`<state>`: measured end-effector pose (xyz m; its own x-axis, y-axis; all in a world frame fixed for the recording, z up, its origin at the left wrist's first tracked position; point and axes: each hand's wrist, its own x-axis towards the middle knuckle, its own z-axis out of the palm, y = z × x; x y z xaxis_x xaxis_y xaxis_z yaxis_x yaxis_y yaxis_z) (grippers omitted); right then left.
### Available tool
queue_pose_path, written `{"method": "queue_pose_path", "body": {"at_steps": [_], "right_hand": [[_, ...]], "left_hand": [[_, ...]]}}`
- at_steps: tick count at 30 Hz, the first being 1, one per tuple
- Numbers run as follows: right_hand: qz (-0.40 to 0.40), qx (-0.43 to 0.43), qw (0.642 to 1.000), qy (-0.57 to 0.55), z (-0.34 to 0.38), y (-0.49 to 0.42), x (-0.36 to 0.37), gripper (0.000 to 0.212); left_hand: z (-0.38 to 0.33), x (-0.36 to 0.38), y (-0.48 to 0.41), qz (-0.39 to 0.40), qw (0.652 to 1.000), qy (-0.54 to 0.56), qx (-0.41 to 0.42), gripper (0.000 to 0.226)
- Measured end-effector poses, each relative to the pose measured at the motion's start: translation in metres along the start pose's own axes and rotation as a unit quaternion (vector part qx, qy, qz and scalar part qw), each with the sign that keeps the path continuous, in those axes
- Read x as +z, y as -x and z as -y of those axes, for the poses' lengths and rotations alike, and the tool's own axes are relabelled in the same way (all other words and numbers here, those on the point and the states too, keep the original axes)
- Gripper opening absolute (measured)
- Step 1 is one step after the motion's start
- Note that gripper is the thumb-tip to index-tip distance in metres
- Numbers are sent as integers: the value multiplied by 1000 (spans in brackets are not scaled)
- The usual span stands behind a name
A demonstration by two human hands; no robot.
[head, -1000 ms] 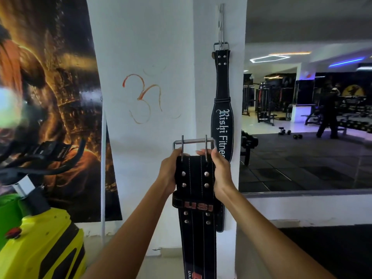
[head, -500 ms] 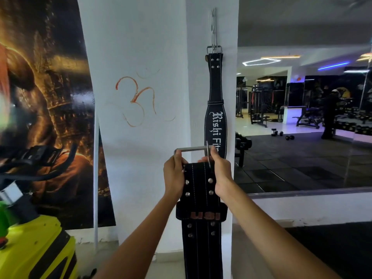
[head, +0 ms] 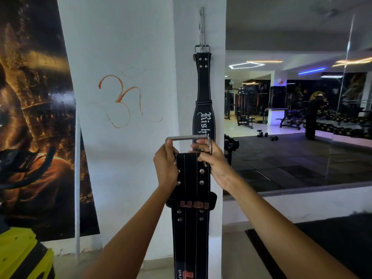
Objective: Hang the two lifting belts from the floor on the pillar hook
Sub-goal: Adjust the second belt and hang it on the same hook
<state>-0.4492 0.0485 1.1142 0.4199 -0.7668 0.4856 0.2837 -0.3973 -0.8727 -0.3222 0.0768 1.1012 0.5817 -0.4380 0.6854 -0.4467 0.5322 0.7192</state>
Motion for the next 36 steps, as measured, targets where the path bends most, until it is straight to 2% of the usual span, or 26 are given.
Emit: {"method": "queue_pose_path", "body": {"at_steps": [3, 4, 8, 10, 18, 21, 27, 29, 33, 36], "right_hand": [[-28, -44, 995, 79, -1, -25, -6, 7], [-50, -72, 991, 103, 0, -36, -8, 6], [-160, -182, 953, 184, 11, -102, -19, 31], [-201, -221, 931, 207, 24, -145, -24, 35], [-258, -360, 861, 250, 102, -364, -74, 41], [-275, -350, 860, 251, 120, -451, -98, 49], [-292, -297, 870, 263, 154, -576, -125, 49], [-290, -286, 874, 264, 164, -602, -129, 47], [-274, -245, 881, 296, 163, -633, -136, 41], [-256, -253, 881, 308, 159, -637, -140, 40]], "left_hand": [[-4, 15, -22, -1, 1000, 0, 31, 48], [-6, 21, -32, -3, 999, -2, 41, 48], [-11, 54, -85, -8, 996, -13, 92, 47], [-14, 76, -124, -16, 992, -19, 123, 48], [-37, 196, -328, -77, 971, -40, 225, 38], [-37, 245, -406, -86, 968, -57, 229, 42], [-43, 310, -521, -84, 981, -47, 169, 44], [-46, 323, -550, -76, 984, -55, 151, 38], [-33, 339, -584, -48, 988, -84, 121, 45], [-27, 339, -589, -41, 987, -81, 133, 44]]}}
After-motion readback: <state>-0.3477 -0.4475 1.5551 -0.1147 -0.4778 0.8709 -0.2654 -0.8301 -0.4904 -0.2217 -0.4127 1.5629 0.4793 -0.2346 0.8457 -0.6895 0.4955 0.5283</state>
